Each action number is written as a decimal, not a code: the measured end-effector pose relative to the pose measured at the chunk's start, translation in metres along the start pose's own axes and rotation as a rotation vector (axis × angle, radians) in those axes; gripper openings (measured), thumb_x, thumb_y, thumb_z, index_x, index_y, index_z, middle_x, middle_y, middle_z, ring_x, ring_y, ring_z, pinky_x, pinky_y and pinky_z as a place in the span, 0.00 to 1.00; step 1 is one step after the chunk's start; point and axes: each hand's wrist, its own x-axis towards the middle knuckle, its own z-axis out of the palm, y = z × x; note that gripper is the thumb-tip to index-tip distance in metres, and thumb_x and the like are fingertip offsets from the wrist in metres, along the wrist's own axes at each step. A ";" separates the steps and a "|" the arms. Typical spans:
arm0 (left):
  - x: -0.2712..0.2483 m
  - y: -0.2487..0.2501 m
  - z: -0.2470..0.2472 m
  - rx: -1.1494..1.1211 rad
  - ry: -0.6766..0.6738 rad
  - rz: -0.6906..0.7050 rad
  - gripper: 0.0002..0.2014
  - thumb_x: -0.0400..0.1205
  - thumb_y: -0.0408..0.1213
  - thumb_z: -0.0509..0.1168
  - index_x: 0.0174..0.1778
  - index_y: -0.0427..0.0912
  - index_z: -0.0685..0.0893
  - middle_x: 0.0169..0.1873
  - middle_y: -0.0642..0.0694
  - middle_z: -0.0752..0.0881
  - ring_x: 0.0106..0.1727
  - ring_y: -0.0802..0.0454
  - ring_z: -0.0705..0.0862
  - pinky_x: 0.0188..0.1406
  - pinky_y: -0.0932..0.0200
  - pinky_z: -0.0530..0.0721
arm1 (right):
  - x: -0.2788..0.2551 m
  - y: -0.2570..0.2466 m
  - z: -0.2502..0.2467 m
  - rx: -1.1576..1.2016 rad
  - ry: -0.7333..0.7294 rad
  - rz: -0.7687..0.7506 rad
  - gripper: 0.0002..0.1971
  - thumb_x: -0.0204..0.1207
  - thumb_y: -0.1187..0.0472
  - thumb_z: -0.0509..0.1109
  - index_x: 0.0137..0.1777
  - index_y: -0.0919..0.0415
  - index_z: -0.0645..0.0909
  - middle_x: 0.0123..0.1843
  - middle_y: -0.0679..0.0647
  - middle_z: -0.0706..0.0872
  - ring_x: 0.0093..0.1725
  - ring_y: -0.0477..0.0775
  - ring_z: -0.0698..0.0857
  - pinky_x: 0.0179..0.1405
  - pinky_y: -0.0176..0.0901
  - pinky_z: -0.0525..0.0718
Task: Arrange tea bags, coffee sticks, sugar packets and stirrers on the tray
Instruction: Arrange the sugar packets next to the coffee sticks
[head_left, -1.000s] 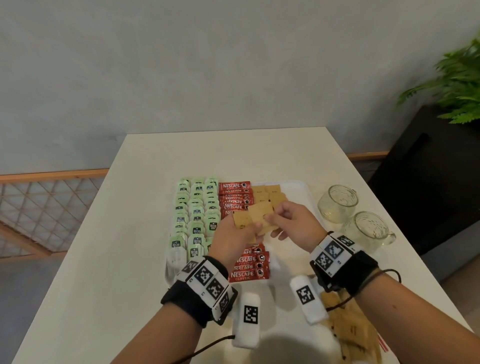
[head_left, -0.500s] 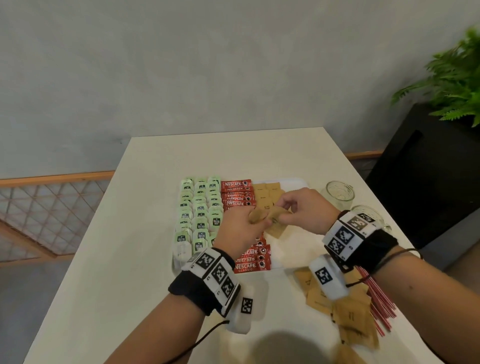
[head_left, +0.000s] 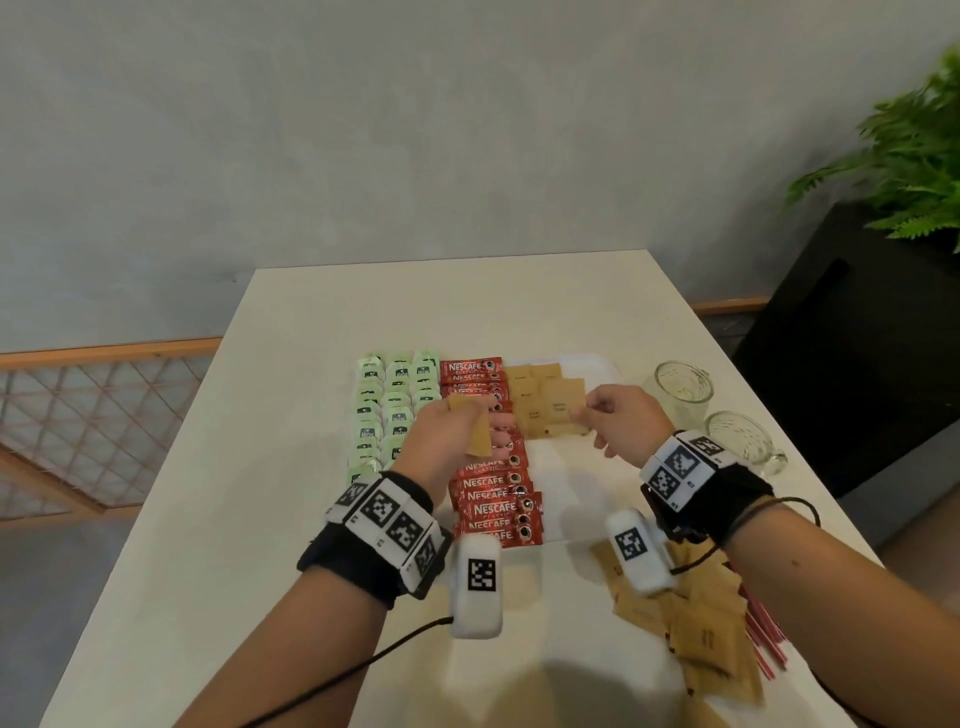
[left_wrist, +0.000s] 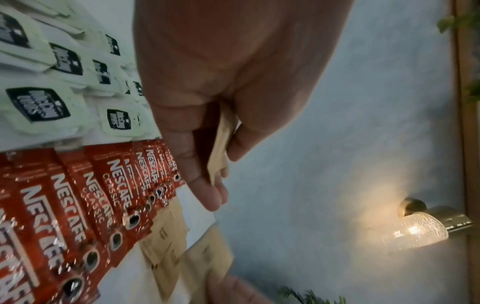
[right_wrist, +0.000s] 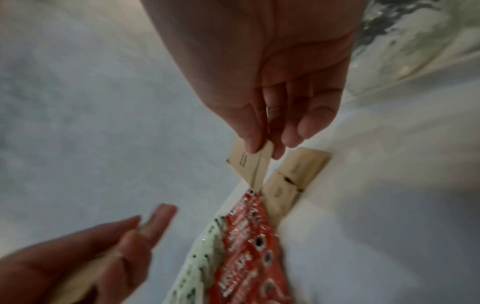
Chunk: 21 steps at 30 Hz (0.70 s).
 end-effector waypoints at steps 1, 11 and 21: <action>0.002 0.001 -0.005 -0.015 0.000 -0.001 0.09 0.88 0.33 0.60 0.59 0.35 0.83 0.48 0.36 0.91 0.40 0.46 0.89 0.42 0.53 0.91 | 0.003 0.007 0.004 -0.011 -0.022 0.052 0.06 0.79 0.58 0.70 0.44 0.61 0.82 0.36 0.55 0.86 0.30 0.50 0.83 0.27 0.40 0.83; 0.014 -0.006 -0.023 0.056 0.042 0.027 0.11 0.86 0.42 0.64 0.54 0.52 0.92 0.53 0.46 0.91 0.56 0.42 0.88 0.62 0.44 0.85 | 0.018 0.018 0.036 -0.036 -0.146 0.195 0.09 0.78 0.58 0.73 0.45 0.66 0.85 0.36 0.55 0.87 0.28 0.50 0.81 0.28 0.39 0.84; 0.020 -0.008 -0.024 0.001 0.099 -0.115 0.13 0.78 0.48 0.73 0.57 0.52 0.90 0.47 0.49 0.91 0.47 0.51 0.88 0.35 0.58 0.84 | 0.024 0.013 0.040 -0.111 -0.144 0.222 0.12 0.75 0.51 0.75 0.38 0.56 0.80 0.37 0.52 0.86 0.32 0.52 0.81 0.42 0.47 0.87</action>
